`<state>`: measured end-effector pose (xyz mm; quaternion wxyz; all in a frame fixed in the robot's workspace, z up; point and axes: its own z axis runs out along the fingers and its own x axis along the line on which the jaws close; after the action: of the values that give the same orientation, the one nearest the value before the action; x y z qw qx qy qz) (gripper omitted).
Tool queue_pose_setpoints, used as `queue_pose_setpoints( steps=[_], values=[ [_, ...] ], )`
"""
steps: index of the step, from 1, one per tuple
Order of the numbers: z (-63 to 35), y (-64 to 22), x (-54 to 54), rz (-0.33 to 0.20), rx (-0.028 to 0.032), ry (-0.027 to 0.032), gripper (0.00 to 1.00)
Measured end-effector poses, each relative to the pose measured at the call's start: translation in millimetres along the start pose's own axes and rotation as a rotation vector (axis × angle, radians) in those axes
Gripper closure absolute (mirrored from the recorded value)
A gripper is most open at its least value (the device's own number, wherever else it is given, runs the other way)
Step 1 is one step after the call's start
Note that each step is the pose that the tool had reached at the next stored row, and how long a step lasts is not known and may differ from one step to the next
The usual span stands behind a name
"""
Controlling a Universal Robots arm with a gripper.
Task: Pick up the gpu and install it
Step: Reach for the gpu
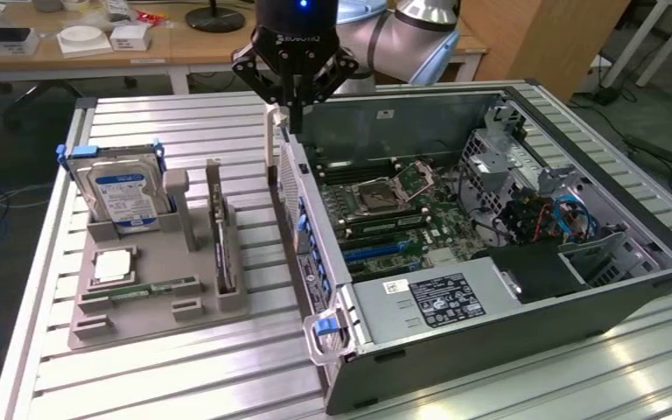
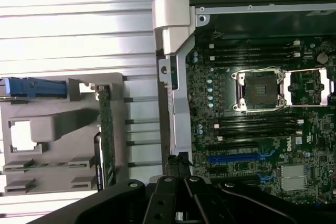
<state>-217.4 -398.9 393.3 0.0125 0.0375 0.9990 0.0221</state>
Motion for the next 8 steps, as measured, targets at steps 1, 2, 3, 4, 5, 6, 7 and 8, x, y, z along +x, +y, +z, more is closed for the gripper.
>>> queue_pose_setpoints(
  steps=[1,2,3,4,5,6,7,8],
  values=[
    [-0.1,-0.2,2.2,0.000,0.0000,0.0000,0.90],
    [-0.2,-0.4,5.1,0.000,0.0000,0.0000,0.90],
    [-0.2,-0.5,6.5,0.000,0.0000,0.0001,0.90],
    [-0.2,-0.5,6.7,0.000,-0.0001,-0.0001,0.90],
    [-0.2,-0.5,7.1,0.000,0.0000,0.0002,0.90],
    [-0.3,-0.7,9.5,0.000,0.0001,0.0001,0.90],
    [-0.4,-1.0,13.6,0.000,0.0000,0.0000,0.90],
    [-0.4,-1.2,16.5,0.000,-0.0001,0.0000,0.90]
  ],
)
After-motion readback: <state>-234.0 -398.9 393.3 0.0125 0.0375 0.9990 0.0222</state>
